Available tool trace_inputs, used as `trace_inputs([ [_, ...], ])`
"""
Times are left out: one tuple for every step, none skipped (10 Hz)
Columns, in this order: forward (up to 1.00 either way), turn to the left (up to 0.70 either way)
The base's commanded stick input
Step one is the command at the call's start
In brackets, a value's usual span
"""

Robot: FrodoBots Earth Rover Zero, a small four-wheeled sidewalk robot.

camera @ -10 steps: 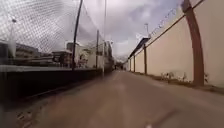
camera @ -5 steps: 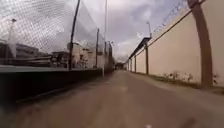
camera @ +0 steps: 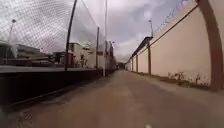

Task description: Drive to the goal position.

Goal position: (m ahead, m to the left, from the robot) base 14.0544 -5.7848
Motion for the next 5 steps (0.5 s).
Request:
trace_inputs([
  [0.7,0.0],
  [0.7,0.0],
  [0.7,0.0],
  [0.7,0.0],
  [0.7,0.0],
])
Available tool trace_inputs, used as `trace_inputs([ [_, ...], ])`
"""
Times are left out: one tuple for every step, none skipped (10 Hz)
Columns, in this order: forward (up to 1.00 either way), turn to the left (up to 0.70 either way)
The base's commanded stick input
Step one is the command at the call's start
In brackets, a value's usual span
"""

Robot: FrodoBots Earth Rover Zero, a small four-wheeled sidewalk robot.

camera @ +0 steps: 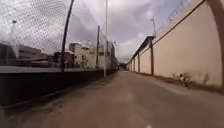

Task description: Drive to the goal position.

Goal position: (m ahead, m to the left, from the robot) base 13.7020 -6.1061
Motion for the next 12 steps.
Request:
trace_inputs([
  [0.7,0.0],
  [0.7,0.0],
  [0.7,0.0],
  [0.7,0.0],
  [0.7,0.0],
  [0.7,0.0],
  [0.7,0.0],
  [0.7,0.0],
  [0.7,0.0],
  [0.7,0.0],
  [0.7,0.0],
  [0.7,0.0],
])
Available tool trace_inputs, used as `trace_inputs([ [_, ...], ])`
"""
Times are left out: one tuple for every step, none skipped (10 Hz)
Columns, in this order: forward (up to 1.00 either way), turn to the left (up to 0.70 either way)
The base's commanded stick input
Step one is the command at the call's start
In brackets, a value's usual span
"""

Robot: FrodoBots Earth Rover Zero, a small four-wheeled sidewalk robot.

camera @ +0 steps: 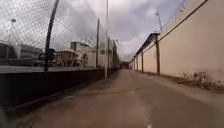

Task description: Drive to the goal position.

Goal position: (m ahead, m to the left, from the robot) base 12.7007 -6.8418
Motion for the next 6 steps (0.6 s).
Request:
trace_inputs([
  [0.7,0.0],
  [0.7,0.0],
  [0.7,0.0],
  [0.7,0.0],
  [0.7,0.0],
  [0.7,0.0],
])
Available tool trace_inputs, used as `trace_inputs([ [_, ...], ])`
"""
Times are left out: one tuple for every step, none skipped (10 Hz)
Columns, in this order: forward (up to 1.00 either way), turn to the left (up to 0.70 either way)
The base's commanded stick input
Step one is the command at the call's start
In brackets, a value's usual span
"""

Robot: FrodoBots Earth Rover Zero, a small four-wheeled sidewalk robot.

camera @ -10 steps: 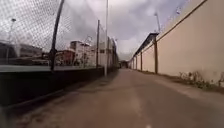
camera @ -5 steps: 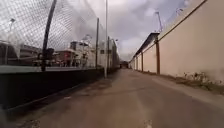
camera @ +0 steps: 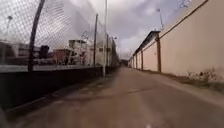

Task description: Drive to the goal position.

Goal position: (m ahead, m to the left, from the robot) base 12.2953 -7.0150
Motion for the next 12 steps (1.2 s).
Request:
trace_inputs([
  [0.7,0.0],
  [0.7,0.0],
  [0.7,0.0],
  [0.7,0.0],
  [0.7,0.0],
  [0.7,0.0],
  [0.7,0.0],
  [0.7,0.0],
  [0.7,0.0],
  [0.7,0.0],
  [0.7,0.0],
  [0.7,0.0],
])
